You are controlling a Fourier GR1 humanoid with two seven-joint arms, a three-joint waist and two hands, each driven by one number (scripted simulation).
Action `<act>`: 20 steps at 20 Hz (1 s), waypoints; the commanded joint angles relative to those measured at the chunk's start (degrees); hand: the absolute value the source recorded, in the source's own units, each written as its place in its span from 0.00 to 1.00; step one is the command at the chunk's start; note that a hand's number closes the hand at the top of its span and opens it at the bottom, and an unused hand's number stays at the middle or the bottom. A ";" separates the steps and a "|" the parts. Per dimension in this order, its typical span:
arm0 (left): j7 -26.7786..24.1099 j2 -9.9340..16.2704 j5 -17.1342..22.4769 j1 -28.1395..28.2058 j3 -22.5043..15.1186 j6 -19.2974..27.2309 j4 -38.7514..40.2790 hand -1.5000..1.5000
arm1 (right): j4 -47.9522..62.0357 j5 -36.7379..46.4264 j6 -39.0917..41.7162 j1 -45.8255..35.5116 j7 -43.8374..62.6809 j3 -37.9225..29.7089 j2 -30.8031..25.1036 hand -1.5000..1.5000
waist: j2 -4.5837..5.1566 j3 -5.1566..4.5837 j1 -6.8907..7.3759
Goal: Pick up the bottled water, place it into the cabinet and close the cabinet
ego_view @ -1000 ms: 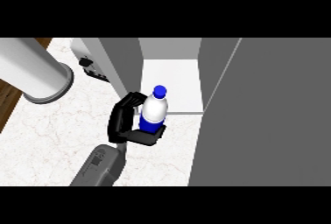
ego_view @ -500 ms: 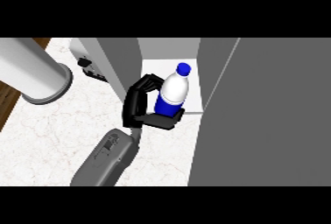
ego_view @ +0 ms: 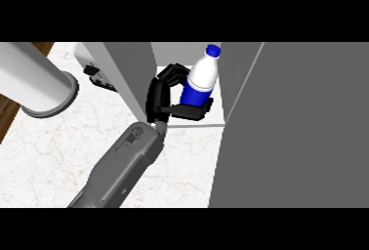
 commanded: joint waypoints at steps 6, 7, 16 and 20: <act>-5.01 -0.01 7.14 -8.47 0.69 3.10 16.04 1.00 | -2.83 -2.27 0.71 0.30 1.37 -2.54 0.93 0.00 | 0.31 -0.03 -0.56; -5.69 -0.01 6.01 -7.04 -0.07 6.53 14.32 1.00 | -6.38 -4.00 2.51 4.98 -0.11 -2.35 -1.34 0.00 | 0.10 0.01 -0.70; -12.37 0.28 5.05 -14.57 4.23 5.00 31.71 1.00 | -6.86 -2.77 2.26 4.39 -0.01 -2.02 -0.76 0.00 | 0.48 -0.03 -1.11; -14.74 0.00 6.93 -17.22 5.05 6.71 35.17 1.00 | -4.71 -5.06 4.33 3.75 -1.80 -3.69 -1.54 0.00 | 0.82 -0.02 -2.31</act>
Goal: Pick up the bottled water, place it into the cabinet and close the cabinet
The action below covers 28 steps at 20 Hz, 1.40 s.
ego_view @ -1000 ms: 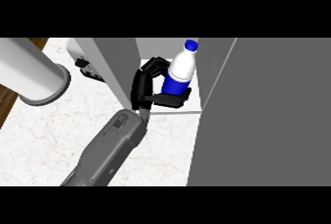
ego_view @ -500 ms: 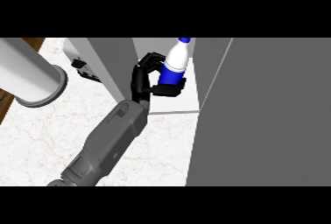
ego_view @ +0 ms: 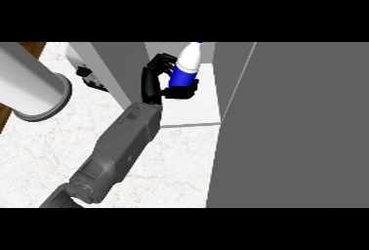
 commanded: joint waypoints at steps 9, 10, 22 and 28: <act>-1.72 -0.14 -1.78 -7.57 2.07 0.46 11.86 0.00 | -3.64 -1.21 1.25 3.55 -2.28 1.47 0.50 0.00 | 0.53 -0.02 -1.33; -3.45 -0.14 -0.99 -4.99 1.20 1.63 9.83 0.00 | -5.47 -4.09 2.97 3.66 -0.65 -0.83 -1.50 0.00 | 0.50 -0.01 -1.89; -6.00 0.37 -1.51 -8.29 4.52 -4.98 13.97 0.00 | -3.27 -1.83 3.21 4.73 -2.98 -0.03 0.01 0.00 | 0.39 -0.01 -0.70; -6.58 -0.14 -1.21 -10.68 5.49 -9.17 12.79 0.00 | -2.12 -3.22 4.03 3.19 -3.33 -2.13 0.63 0.00 | 0.64 -0.03 -0.81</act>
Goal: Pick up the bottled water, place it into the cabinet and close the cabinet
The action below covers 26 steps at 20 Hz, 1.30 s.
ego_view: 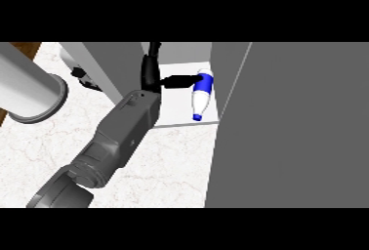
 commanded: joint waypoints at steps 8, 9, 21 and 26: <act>-0.50 -0.16 3.25 1.31 0.27 -17.77 -8.23 0.00 | -3.34 -2.02 0.72 1.34 1.23 -2.43 -0.60 0.00 | -0.92 0.03 1.22; -0.01 -0.16 2.53 2.00 -0.42 -18.30 -9.49 0.00 | -4.19 -1.06 -0.41 2.08 2.25 -1.49 0.31 0.00 | -1.26 0.03 2.32; 7.10 -0.16 5.80 18.83 -8.64 -15.41 -33.85 1.00 | -7.62 2.22 -0.35 3.59 5.28 0.13 0.46 0.00 | -2.20 0.04 4.96; 10.78 2.09 4.78 31.12 -12.36 -13.24 -49.46 1.00 | -4.57 3.82 1.15 -0.36 4.60 -0.49 -0.96 0.00 | -2.26 0.04 5.76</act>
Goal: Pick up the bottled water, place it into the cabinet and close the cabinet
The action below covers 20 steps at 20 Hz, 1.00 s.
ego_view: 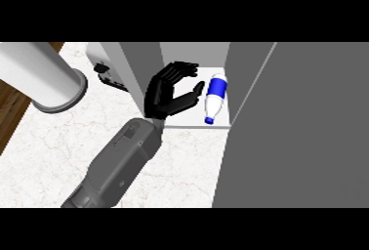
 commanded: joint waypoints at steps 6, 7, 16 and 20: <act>6.90 8.21 -2.02 18.62 -5.58 1.94 -23.84 1.00 | -3.51 2.05 6.30 -3.71 7.95 2.17 -7.89 1.00 | -0.09 -0.02 1.19; 7.61 6.62 -2.88 19.96 -6.56 4.74 -27.19 1.00 | -3.24 2.83 7.30 -2.58 6.68 4.25 -8.03 1.00 | 0.04 0.01 0.35; 6.92 15.95 -4.97 40.15 -7.39 4.22 -48.93 1.00 | -4.94 3.60 3.86 -9.64 19.49 15.82 -0.92 1.00 | 0.43 -0.05 -0.13; 3.99 21.21 -4.82 49.91 -7.17 1.30 -54.85 1.00 | -1.78 5.37 2.10 -14.56 23.77 22.02 3.28 1.00 | 0.24 -0.11 0.68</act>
